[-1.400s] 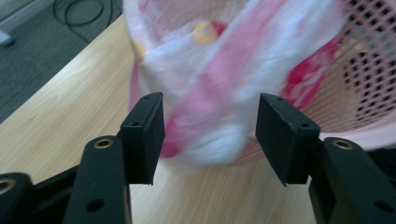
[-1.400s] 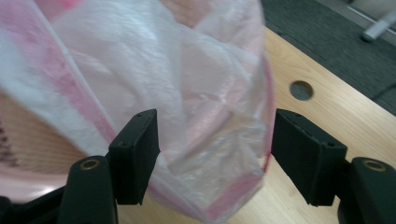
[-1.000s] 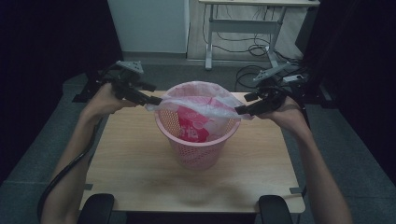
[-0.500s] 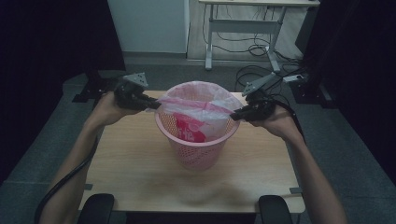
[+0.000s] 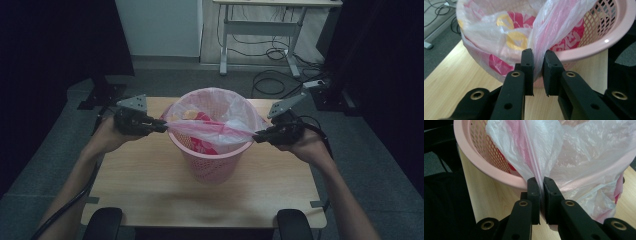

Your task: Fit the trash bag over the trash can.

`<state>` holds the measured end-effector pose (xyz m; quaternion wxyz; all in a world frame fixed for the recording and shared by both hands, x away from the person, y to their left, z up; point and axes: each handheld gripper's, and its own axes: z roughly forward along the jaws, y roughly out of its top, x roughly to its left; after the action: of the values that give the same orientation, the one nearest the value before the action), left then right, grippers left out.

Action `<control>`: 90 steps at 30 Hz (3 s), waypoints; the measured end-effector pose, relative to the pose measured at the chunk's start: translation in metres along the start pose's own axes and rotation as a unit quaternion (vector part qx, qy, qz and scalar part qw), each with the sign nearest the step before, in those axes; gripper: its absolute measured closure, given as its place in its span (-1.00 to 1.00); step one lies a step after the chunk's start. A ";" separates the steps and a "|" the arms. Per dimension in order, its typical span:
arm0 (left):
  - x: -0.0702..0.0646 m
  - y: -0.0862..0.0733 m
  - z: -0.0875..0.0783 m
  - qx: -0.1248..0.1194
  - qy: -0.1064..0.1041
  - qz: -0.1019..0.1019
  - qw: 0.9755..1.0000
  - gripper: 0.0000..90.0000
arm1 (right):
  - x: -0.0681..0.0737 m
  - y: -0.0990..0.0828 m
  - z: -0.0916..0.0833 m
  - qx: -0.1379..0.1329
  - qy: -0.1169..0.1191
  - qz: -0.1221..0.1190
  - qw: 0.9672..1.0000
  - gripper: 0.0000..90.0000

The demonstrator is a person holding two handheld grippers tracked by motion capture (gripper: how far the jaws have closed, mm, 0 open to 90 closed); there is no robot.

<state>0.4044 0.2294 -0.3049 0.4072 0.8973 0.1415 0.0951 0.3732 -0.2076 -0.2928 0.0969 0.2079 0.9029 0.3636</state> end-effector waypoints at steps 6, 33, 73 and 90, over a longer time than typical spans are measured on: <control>-0.005 -0.005 0.001 0.002 -0.004 0.002 1.000 0.79 | 0.005 -0.008 -0.001 -0.001 -0.009 0.015 1.000 0.86; -0.012 -0.014 0.017 0.022 0.000 0.008 1.000 0.95 | 0.025 -0.016 0.002 -0.017 -0.054 0.012 0.998 0.68; -0.031 -0.015 0.029 0.047 0.005 0.057 0.997 0.96 | 0.022 -0.024 0.018 -0.028 -0.066 0.023 0.997 0.15; -0.035 -0.017 0.014 0.006 -0.030 0.024 0.999 0.66 | 0.038 -0.018 0.022 0.000 -0.056 -0.007 0.998 0.96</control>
<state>0.3722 0.2185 -0.3288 0.4032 0.9054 0.1083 0.0770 0.3407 -0.1890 -0.3222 0.1496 0.2211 0.8976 0.3507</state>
